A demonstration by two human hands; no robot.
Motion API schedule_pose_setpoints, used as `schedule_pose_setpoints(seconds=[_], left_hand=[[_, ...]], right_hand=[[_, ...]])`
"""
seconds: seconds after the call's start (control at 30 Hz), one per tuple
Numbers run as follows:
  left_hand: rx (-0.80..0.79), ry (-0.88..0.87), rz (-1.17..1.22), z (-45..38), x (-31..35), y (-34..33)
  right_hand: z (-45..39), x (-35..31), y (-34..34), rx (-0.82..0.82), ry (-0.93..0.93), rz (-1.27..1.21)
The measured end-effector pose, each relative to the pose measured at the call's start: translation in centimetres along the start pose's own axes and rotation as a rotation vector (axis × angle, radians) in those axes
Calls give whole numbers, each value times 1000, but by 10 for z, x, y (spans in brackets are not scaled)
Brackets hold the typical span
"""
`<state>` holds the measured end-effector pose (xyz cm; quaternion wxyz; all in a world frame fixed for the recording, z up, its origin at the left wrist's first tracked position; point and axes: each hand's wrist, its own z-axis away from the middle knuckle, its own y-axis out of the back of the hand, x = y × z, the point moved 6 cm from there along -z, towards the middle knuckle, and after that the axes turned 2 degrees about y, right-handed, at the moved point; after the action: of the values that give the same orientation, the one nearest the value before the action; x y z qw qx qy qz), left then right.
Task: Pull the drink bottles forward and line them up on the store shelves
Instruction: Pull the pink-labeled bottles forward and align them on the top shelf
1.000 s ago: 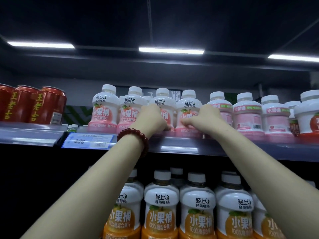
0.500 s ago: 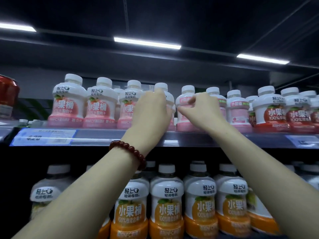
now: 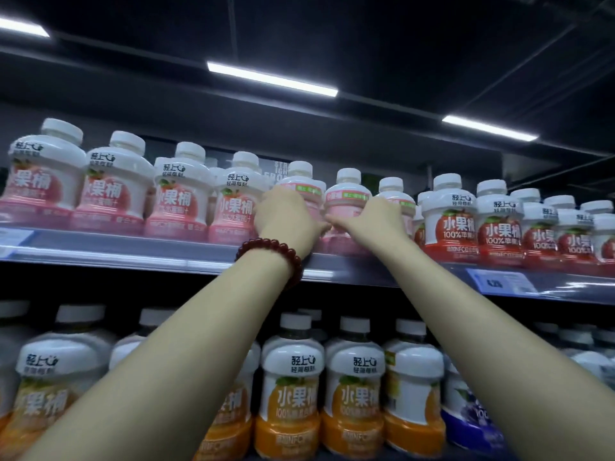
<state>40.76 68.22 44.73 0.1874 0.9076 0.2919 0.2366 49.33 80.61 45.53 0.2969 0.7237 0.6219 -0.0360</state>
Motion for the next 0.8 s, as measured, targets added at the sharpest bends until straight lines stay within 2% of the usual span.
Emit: schedule_pose_setpoints(seconds=[0.03, 0.1, 0.13, 0.17, 0.23, 0.37, 0.43, 0.5, 0.57, 0.67, 0.8], left_hand=[[-84, -1, -58, 3, -2, -11], [-268, 41, 6, 8, -8, -36], [-297, 56, 46, 4, -11, -39], [-276, 69, 88, 0, -11, -32], [-106, 43, 114, -10, -4, -7], [-131, 47, 242, -9, -6, 10], [-86, 10, 251, -7, -7, 16], [0, -36, 205, -4, -2, 20], [42, -72, 133, -2, 0, 15], [-121, -62, 62, -2, -1, -9], [-130, -47, 118, -8, -2, 8]], right_hand=[[-2, -1, -4, -3, -9, 20], [-3, -2, -8, -6, -26, 40], [-4, -2, -9, -4, -29, 40], [-4, -1, -7, -12, -30, 33], [-8, 4, -4, -66, -34, -30], [-9, 17, 6, -173, -75, -179], [-4, 15, 10, -109, -49, -144], [4, 6, 15, 28, -2, 10], [8, -2, 9, 56, 4, 74], [7, -2, -1, -13, -71, 8], [0, 6, 7, -166, -45, -68]])
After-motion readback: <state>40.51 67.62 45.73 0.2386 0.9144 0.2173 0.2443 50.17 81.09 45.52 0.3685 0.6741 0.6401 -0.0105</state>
